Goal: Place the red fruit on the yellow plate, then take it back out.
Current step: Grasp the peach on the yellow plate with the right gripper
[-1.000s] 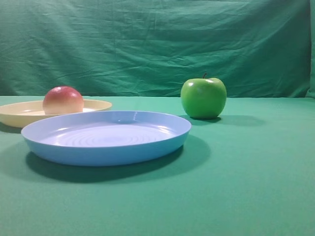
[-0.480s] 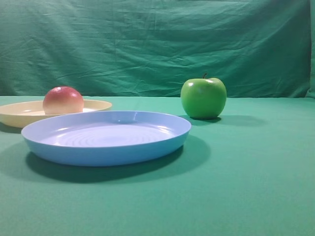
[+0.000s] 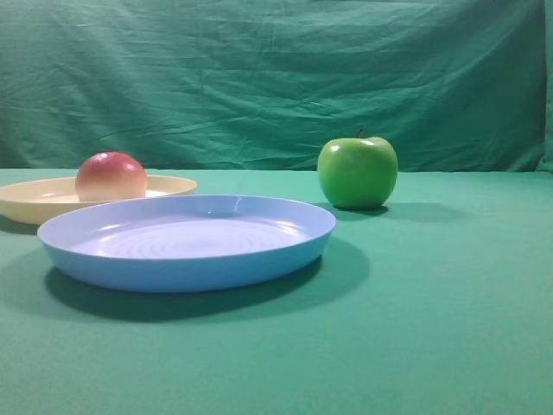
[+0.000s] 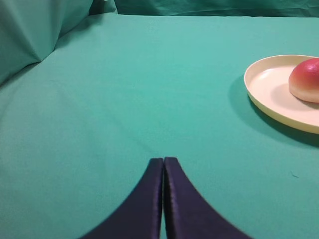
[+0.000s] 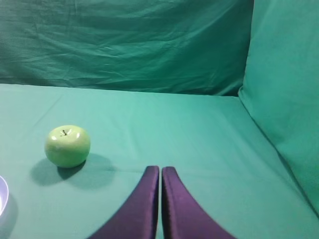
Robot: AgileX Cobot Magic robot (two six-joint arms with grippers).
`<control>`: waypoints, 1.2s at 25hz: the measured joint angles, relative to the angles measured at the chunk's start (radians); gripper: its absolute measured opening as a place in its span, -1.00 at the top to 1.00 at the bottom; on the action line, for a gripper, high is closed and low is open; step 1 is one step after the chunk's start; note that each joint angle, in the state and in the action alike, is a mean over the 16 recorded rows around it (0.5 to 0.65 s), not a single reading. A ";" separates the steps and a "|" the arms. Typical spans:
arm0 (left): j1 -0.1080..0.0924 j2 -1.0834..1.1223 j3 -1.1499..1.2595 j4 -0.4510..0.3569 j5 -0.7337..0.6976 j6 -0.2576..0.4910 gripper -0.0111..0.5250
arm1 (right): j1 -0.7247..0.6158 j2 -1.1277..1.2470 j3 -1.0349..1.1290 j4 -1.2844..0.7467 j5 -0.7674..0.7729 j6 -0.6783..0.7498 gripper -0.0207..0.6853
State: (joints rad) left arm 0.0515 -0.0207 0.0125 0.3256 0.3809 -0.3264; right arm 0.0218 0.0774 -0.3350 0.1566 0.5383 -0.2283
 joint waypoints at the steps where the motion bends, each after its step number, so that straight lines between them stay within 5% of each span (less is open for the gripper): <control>1: 0.000 0.000 0.000 0.000 0.000 0.000 0.96 | 0.000 -0.017 0.030 0.000 -0.013 0.000 0.94; 14: 0.000 0.000 0.000 0.000 0.000 0.000 0.96 | 0.000 -0.088 0.295 0.003 -0.126 0.002 0.94; 30: 0.000 0.000 0.000 0.000 0.000 0.000 0.96 | 0.000 -0.088 0.354 0.016 -0.125 0.022 0.94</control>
State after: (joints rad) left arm 0.0515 -0.0207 0.0125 0.3256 0.3809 -0.3264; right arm 0.0216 -0.0105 0.0193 0.1729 0.4129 -0.2061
